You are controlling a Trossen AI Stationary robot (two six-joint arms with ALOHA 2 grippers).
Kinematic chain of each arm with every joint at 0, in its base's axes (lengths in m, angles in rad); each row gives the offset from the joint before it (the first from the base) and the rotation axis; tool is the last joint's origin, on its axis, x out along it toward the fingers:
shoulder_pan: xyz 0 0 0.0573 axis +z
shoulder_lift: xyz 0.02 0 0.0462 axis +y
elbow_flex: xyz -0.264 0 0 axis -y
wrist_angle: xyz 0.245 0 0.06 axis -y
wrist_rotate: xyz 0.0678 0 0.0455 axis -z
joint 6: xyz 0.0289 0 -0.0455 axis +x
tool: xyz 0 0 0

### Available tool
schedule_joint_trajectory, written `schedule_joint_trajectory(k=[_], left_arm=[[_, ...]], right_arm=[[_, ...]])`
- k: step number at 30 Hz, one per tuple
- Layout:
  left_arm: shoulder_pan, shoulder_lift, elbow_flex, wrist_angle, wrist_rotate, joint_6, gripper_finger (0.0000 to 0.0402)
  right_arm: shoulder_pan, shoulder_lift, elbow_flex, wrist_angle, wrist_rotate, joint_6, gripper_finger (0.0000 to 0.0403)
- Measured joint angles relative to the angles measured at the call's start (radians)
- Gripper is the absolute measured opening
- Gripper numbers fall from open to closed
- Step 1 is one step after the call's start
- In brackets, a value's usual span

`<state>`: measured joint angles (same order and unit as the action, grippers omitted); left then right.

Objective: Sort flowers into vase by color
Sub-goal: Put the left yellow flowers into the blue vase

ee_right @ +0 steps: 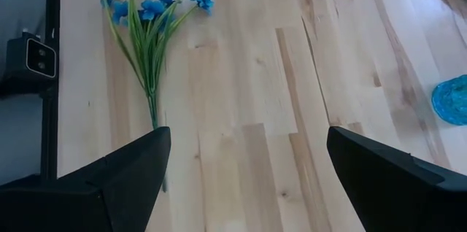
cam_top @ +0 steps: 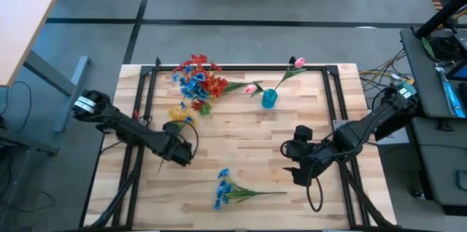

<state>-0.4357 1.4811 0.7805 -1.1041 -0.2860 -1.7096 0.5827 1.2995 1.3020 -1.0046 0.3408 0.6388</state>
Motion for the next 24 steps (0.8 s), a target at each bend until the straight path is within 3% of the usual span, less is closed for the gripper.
schedule_joint_trajectory(k=[6, 8, 12, 15, 18, 21, 24], left_arm=[[-0.183, -0.033, 0.202, -0.067, -0.034, 0.089, 0.0003], [-0.254, -0.043, 0.276, -0.060, -0.133, 0.150, 0.0003], [-0.396, -0.046, 0.415, -0.022, -0.452, 0.345, 0.0002], [-0.465, -0.047, 0.483, 0.060, -0.710, 0.536, 0.0002], [-0.482, -0.047, 0.515, 0.162, -0.872, 0.740, 0.0002], [-0.455, -0.047, 0.517, 0.298, -0.928, 0.950, 0.0002], [-0.400, -0.047, 0.506, 0.461, -0.866, 1.166, 0.0002]], right_arm=[[0.000, 0.000, -0.053, 0.070, 0.001, -0.011, 0.0360], [0.000, -0.001, -0.094, 0.137, 0.001, -0.030, 0.0360], [0.000, -0.002, -0.223, 0.359, 0.018, -0.115, 0.0360], [-0.010, -0.001, -0.361, 0.631, 0.059, -0.228, 0.0360], [-0.041, 0.015, -0.485, 1.034, 0.082, -0.404, 0.0360], [-0.071, 0.063, -0.566, 1.471, 0.081, -0.592, 0.0360], [-0.095, 0.121, -0.591, 1.754, 0.078, -0.743, 0.0360]])
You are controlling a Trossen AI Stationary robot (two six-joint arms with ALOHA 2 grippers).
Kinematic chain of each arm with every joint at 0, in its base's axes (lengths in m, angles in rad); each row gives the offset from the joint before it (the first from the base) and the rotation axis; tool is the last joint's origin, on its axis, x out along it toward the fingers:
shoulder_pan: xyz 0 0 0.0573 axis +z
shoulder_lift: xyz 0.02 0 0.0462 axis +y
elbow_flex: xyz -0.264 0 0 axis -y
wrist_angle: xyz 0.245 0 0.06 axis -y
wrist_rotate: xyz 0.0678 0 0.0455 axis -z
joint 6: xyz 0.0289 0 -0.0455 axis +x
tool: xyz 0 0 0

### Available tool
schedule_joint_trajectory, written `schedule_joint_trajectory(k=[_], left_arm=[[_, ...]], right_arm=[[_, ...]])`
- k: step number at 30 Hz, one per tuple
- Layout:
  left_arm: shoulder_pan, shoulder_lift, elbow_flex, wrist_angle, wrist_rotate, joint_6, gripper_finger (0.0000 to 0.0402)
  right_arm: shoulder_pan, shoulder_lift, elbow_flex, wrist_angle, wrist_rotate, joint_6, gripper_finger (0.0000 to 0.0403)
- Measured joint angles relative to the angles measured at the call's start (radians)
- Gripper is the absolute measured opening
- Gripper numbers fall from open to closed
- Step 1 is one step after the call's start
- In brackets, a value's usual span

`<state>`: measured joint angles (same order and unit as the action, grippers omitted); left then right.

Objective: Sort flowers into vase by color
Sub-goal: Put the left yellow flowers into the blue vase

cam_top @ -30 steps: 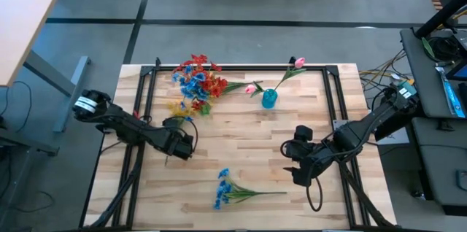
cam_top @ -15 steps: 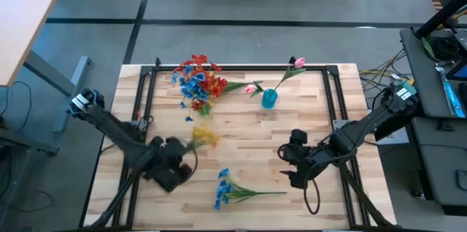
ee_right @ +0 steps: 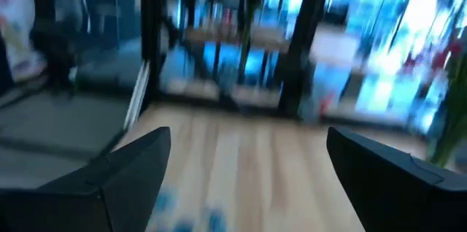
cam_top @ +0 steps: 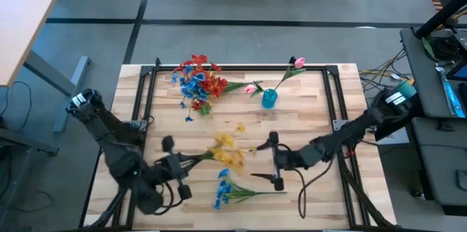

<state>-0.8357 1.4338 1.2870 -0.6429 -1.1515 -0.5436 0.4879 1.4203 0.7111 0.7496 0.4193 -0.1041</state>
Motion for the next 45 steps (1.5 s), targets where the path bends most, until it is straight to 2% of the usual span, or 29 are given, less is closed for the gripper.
schedule_joint_trajectory(k=[3, 7, 11, 13, 19, 25, 33, 37, 43, 45], left_arm=[[0.079, 0.000, -0.020, 0.190, 0.212, 0.250, 0.0002], [0.191, -0.004, -0.079, 0.502, 0.447, 0.552, 0.0002], [0.294, -0.010, -0.162, 0.757, 0.689, 0.677, 0.0001], [0.335, -0.009, -0.212, 0.854, 0.762, 0.682, 0.0001], [0.389, -0.008, -0.349, 1.091, 0.786, 0.678, 0.0001], [0.434, -0.001, -0.419, 1.236, 0.787, 0.662, 0.0001], [0.455, 0.053, -0.432, 1.352, 0.787, 0.676, 0.0001], [0.455, 0.054, -0.433, 1.350, 0.786, 0.679, 0.0006], [0.453, 0.054, -0.433, 1.351, 0.748, 0.663, 0.0031], [0.452, 0.053, -0.433, 1.344, 0.737, 0.652, 0.0043]], right_arm=[[-0.024, 0.036, 0.004, 0.100, -0.001, -0.094, 0.0360], [-0.042, 0.056, 0.023, 0.122, -0.038, -0.145, 0.0360], [-0.043, 0.081, 0.022, 0.235, -0.132, -0.170, 0.0360], [-0.043, 0.092, 0.022, 0.318, -0.136, -0.186, 0.0360], [-0.054, 0.107, 0.023, 0.466, -0.139, -0.234, 0.0338], [-0.087, 0.109, 0.074, 0.438, -0.196, -0.194, 0.0293], [-0.118, 0.150, 0.147, 0.358, -0.200, -0.150, 0.0235], [-0.120, 0.161, 0.167, 0.362, -0.191, -0.158, 0.0178], [-0.129, 0.166, 0.178, 0.348, -0.180, -0.164, 0.0038], [-0.129, 0.165, 0.178, 0.342, -0.174, -0.170, 0.0021]])
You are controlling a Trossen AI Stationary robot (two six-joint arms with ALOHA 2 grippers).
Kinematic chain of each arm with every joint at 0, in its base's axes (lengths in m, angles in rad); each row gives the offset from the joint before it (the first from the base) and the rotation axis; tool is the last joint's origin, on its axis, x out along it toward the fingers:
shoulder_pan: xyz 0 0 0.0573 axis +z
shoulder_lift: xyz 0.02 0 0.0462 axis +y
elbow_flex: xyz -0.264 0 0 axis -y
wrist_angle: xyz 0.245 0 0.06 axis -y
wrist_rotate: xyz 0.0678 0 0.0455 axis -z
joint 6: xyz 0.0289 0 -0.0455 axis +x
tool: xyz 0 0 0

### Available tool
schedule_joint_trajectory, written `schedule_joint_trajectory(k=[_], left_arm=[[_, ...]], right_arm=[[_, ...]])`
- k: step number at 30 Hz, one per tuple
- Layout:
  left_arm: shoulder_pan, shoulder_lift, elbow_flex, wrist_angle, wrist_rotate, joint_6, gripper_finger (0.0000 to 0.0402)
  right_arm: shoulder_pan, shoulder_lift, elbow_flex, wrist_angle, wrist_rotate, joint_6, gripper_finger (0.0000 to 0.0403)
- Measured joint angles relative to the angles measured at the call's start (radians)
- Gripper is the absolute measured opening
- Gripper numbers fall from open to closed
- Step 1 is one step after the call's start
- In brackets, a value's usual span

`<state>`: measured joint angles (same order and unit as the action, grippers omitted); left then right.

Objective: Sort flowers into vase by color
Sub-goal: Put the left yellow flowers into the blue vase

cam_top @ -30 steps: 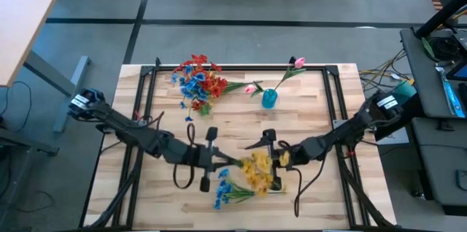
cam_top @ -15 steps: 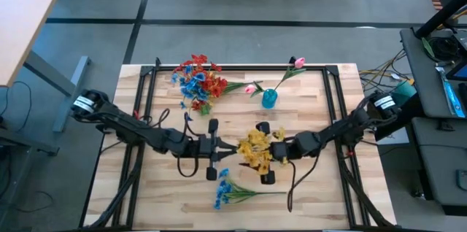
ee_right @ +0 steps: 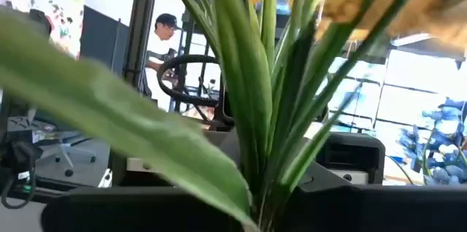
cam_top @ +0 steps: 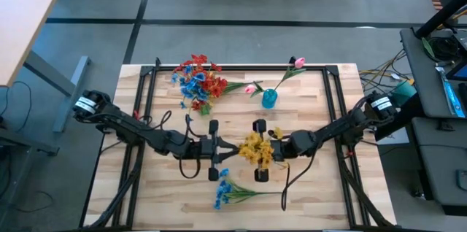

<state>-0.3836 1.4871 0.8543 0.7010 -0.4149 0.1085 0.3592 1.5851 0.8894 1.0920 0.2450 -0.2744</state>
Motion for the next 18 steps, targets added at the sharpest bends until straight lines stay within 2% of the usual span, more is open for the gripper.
schedule_joint_trajectory(k=[5, 8, 14, 18], left_arm=[[0.000, -0.051, 0.001, -0.130, -0.016, -0.053, 0.0099], [0.001, -0.103, 0.001, -0.263, -0.042, -0.105, 0.0150], [-0.001, -0.229, 0.001, -0.585, -0.106, -0.228, 0.0226], [-0.002, -0.290, 0.001, -0.750, -0.124, -0.317, 0.0243]], right_arm=[[-0.002, -0.020, -0.002, -0.037, 0.013, 0.012, 0.0012], [0.001, -0.068, -0.002, -0.126, 0.085, 0.013, 0.0011], [-0.036, -0.269, -0.002, -0.513, 0.400, 0.073, 0.0011], [-0.112, -0.425, -0.002, -0.785, 0.468, 0.215, 0.0012]])
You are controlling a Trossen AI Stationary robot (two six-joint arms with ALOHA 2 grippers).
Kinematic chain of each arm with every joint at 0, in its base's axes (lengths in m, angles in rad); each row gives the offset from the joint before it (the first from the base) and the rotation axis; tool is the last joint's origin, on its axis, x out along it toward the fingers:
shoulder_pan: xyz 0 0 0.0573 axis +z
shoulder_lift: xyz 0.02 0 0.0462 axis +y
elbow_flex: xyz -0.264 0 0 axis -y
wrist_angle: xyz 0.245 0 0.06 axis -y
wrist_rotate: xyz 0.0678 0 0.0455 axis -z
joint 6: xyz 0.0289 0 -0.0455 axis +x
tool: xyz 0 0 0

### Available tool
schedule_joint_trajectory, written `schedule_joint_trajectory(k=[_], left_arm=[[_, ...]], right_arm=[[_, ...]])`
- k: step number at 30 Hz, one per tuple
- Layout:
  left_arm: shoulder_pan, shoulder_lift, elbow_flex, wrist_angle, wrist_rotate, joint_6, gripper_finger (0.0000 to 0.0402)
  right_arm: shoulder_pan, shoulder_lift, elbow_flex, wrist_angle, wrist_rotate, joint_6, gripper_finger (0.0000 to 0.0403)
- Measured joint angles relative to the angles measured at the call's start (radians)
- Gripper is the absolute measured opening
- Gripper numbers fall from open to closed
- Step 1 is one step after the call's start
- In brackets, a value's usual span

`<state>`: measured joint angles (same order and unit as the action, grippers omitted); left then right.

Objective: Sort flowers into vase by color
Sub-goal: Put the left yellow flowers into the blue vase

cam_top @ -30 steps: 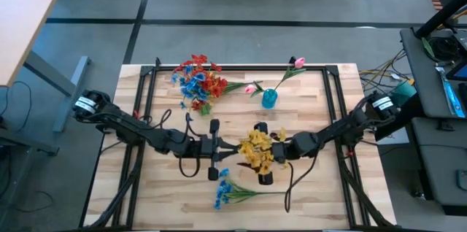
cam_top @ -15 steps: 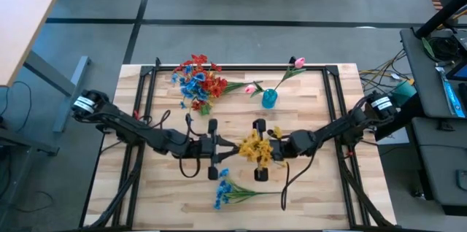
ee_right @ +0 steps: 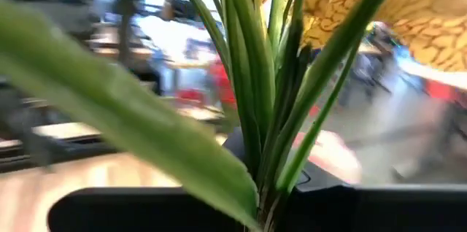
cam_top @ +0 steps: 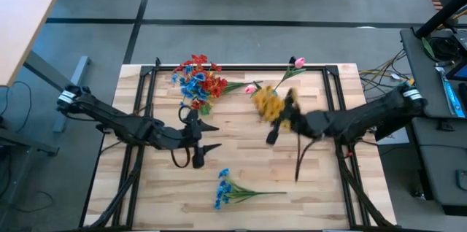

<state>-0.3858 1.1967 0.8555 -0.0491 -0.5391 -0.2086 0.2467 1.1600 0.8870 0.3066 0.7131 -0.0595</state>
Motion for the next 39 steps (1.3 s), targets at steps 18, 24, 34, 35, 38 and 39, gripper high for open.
schedule_joint_trajectory(k=[18, 24, 34, 35, 38, 39], left_arm=[[-0.074, -0.045, -0.039, -0.205, -0.005, -0.104, 0.0237], [-0.076, -0.055, -0.087, -0.208, -0.050, -0.151, 0.0237], [-0.076, -0.056, -0.097, -0.205, -0.102, -0.167, 0.0237], [-0.076, -0.056, -0.097, -0.205, -0.104, -0.170, 0.0237], [-0.076, -0.056, -0.097, -0.205, -0.104, -0.172, 0.0237], [-0.076, -0.056, -0.097, -0.205, -0.105, -0.172, 0.0237]], right_arm=[[-0.378, -0.174, -0.311, 0.277, -0.062, 0.010, 0.0012], [-0.423, -0.140, -0.423, 0.472, -0.066, -0.004, 0.0012], [-0.440, -0.036, -0.452, 0.640, -0.067, -0.047, 0.0012], [-0.441, -0.027, -0.449, 0.641, -0.067, -0.047, 0.0012], [-0.442, -0.006, -0.441, 0.642, -0.066, -0.064, 0.0012], [-0.442, -0.003, -0.437, 0.641, -0.066, -0.070, 0.0012]])
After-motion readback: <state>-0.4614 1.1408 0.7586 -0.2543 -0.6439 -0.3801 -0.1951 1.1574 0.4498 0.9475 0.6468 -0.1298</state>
